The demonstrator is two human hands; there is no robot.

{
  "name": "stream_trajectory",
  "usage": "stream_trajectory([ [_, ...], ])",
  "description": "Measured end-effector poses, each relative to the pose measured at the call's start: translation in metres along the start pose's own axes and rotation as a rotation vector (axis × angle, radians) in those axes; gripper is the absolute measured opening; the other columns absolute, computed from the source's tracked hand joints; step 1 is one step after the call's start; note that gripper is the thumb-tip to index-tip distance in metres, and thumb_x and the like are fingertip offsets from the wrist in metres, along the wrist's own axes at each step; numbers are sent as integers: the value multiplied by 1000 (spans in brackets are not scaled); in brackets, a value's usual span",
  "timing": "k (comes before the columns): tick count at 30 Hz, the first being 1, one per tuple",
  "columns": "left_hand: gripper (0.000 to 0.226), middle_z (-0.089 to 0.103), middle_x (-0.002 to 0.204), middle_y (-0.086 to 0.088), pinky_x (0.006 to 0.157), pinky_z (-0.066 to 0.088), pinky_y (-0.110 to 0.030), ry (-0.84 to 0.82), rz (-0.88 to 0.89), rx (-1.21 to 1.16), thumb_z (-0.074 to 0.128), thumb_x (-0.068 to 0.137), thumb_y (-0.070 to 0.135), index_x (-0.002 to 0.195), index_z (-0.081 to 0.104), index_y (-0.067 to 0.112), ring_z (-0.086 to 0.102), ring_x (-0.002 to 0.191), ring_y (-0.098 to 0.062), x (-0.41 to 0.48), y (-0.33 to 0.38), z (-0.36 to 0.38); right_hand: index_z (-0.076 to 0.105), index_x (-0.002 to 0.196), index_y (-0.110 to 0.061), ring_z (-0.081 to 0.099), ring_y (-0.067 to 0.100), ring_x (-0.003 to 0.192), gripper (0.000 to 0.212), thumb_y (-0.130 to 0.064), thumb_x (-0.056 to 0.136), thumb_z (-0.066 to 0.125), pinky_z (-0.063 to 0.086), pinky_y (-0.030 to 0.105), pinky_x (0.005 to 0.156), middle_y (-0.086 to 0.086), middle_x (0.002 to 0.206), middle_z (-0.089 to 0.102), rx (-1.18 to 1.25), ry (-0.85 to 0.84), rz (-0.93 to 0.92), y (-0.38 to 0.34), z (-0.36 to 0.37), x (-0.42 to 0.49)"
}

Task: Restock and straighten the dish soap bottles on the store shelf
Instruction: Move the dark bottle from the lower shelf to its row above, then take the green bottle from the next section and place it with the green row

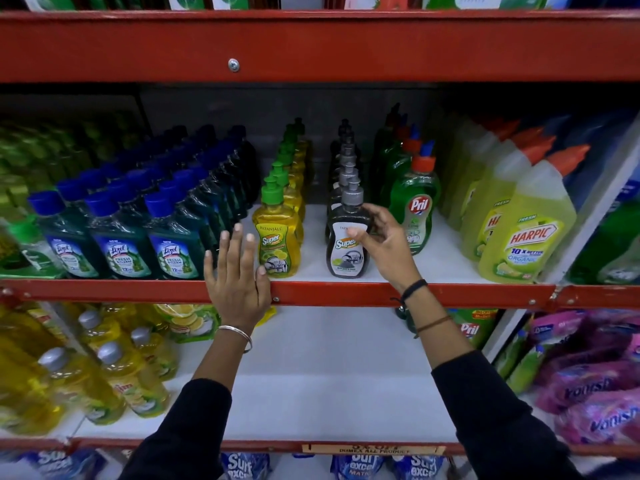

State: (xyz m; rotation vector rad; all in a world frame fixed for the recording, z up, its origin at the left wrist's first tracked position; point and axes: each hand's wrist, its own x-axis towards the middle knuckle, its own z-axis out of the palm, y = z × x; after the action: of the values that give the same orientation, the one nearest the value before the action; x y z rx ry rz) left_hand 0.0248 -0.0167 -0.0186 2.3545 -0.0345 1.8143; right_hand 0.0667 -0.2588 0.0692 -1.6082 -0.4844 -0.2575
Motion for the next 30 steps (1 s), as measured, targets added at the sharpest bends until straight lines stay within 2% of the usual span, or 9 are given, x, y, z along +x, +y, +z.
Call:
stream_trajectory([
  [3,55,34,154,-10,118,17,-51,4,-48,-1,32,101,33,152,23,17,19,150,-20,0,3,-1,52,121,-21,63,-6,95,46,-9,81,70,52,17,87,-4,112,64,-34,-37,-10,-2,-4,-2],
  [5,57,24,160,-5,120,12,-51,6,-52,-21,33,100,33,153,20,16,15,150,-20,1,11,-2,52,126,-17,63,1,99,48,-12,81,69,52,21,91,-1,113,64,-74,-47,-13,-4,-9,-5],
  [8,61,9,164,4,120,8,-51,5,75,-66,34,100,32,155,13,19,11,151,-19,4,36,-2,53,125,-14,63,12,103,45,-13,83,68,51,23,90,2,116,64,-89,39,-41,-6,-24,-18],
  [12,62,5,164,4,120,6,-49,33,170,-94,35,100,32,155,10,21,8,152,-19,20,78,7,57,116,-13,64,13,102,30,-11,87,63,52,22,87,5,112,67,2,261,-107,-12,-62,-46],
  [19,64,8,164,-5,121,1,-48,-29,63,2,42,99,34,154,16,14,3,152,-23,32,103,26,59,94,-32,61,13,91,17,-17,88,61,49,33,85,-4,96,64,-81,799,-263,-29,-175,-70],
  [21,64,14,161,-10,121,0,-49,-45,52,-7,43,98,34,153,19,12,3,152,-25,32,102,27,56,97,-32,57,12,92,16,-21,86,60,49,39,89,-5,97,60,-147,931,-285,-29,-212,-69],
  [23,65,15,161,-12,121,-2,-48,-50,56,-10,43,98,35,153,19,12,2,152,-25,31,102,27,54,108,-25,53,15,99,24,-24,85,61,46,43,97,3,107,56,-241,1015,-250,-24,-247,-66],
  [26,64,16,160,-13,121,-3,-48,-56,47,-10,42,98,36,153,20,11,1,152,-25,31,103,28,41,130,-13,45,23,119,56,-28,81,65,39,42,107,15,133,43,-347,946,-96,-19,-284,-62],
  [30,64,18,160,-15,121,-3,-48,-53,41,-9,39,99,37,153,19,10,1,152,-26,32,104,28,28,140,-12,40,32,131,77,-26,78,72,33,40,110,17,144,38,-460,722,68,-21,-310,-54],
])
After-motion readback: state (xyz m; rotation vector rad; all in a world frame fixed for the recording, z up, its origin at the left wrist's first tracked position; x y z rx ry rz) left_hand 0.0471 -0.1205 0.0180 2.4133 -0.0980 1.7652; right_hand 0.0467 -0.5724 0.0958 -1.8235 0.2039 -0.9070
